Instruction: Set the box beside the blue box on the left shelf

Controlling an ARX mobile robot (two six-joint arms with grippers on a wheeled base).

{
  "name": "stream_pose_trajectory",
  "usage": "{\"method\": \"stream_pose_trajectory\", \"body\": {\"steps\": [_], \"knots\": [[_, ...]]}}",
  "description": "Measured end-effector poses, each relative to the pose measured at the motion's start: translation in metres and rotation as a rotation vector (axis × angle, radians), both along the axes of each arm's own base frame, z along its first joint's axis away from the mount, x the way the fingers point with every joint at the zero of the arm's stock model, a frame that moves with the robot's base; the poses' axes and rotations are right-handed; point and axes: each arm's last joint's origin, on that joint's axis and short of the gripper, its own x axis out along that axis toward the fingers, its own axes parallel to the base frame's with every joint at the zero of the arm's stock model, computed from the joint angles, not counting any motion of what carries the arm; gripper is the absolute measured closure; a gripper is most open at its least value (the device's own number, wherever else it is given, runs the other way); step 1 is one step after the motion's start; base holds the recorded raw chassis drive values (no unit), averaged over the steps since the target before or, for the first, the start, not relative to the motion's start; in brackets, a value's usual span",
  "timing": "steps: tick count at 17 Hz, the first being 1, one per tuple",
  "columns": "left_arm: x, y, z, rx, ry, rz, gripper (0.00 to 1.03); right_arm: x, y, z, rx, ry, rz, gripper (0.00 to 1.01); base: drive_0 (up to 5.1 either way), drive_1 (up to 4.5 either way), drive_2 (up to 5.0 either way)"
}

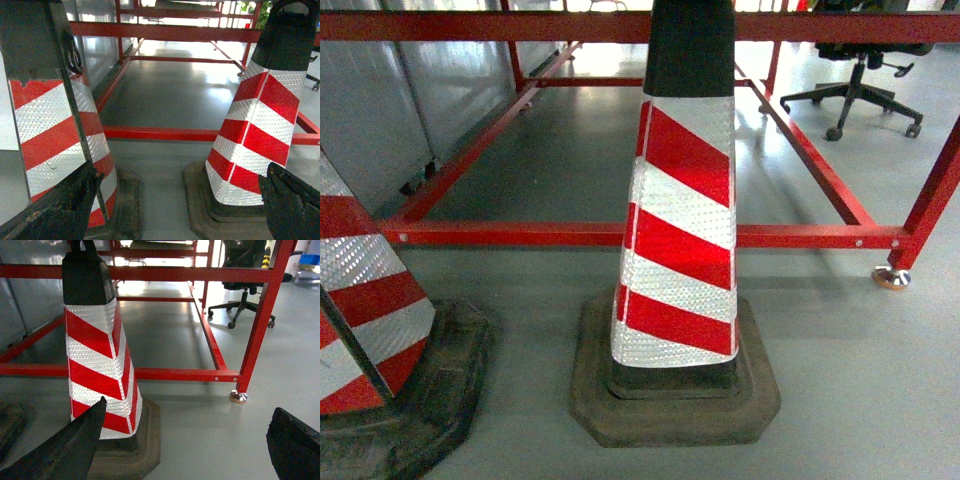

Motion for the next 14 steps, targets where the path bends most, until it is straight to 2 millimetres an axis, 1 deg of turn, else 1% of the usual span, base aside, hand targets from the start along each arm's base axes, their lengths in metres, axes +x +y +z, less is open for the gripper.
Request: {"method": "stream_pose_trajectory", "body": {"steps": [14], "knots": [[0.0,0.0,0.0,0.0,0.0,0.0,0.05,0.0,0.0,0.0,0.0,0.0,0.0,0.03,0.0,0.0,0.0]]}}
